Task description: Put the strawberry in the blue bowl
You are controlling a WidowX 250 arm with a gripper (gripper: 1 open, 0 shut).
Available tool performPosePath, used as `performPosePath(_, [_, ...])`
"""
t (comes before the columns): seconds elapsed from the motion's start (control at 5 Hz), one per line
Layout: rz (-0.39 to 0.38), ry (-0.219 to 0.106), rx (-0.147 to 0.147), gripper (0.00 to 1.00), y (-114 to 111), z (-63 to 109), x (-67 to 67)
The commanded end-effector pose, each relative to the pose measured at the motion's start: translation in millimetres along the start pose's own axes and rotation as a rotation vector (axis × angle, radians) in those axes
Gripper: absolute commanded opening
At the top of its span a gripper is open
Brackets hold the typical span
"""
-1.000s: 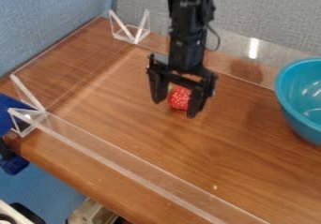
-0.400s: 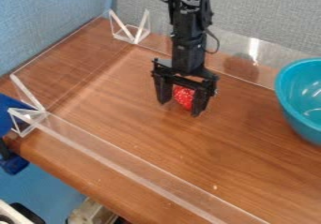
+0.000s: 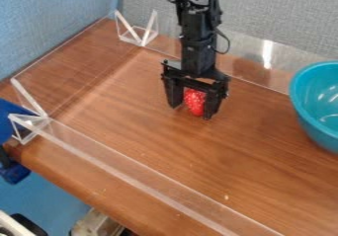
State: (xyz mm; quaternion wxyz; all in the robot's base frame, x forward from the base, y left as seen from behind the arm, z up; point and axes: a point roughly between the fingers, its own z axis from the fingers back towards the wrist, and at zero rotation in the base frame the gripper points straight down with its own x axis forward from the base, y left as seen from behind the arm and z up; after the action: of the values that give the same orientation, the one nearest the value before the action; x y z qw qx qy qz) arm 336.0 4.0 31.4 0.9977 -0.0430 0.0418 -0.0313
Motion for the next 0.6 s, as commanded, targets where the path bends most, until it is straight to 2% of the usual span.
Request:
performPosePath(0.0, [0.005, -0.095, -0.002, 1.00, 3.3, 27.7, 9.2])
performPosePath(0.4, [0.000, -0.123, -0.019, 1.00, 3.0, 34.6, 12.1])
